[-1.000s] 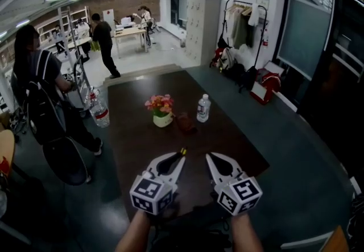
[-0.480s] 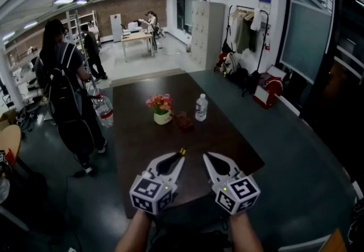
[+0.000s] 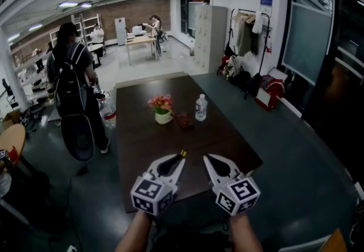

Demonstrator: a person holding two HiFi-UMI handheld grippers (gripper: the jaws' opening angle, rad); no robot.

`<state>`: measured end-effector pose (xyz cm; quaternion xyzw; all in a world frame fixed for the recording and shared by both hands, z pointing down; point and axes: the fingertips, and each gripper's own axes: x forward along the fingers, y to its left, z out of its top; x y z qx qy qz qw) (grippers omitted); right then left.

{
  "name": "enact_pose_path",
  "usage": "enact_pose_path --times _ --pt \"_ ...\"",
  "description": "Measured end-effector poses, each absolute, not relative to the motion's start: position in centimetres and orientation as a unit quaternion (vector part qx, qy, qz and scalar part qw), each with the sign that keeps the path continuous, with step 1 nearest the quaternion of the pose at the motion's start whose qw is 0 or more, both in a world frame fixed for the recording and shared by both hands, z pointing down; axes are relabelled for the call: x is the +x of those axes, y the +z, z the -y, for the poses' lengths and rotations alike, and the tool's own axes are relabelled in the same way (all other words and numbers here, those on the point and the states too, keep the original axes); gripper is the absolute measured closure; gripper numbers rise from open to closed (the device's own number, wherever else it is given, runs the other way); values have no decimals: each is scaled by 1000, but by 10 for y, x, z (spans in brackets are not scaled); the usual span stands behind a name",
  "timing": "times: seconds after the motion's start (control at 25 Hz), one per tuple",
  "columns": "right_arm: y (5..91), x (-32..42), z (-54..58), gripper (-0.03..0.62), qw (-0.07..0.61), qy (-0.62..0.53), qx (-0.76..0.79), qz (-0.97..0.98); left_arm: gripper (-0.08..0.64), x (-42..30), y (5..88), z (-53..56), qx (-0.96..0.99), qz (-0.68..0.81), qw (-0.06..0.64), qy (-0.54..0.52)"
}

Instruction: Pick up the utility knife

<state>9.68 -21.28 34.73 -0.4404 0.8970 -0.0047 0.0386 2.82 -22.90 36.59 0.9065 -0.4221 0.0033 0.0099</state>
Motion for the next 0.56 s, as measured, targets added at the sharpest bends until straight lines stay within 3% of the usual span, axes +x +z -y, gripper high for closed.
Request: enact_pose_path --times 0.56 --pt "350 106 199 584 35 -1 -435 -900 489 40 367 214 907 421 8 6"
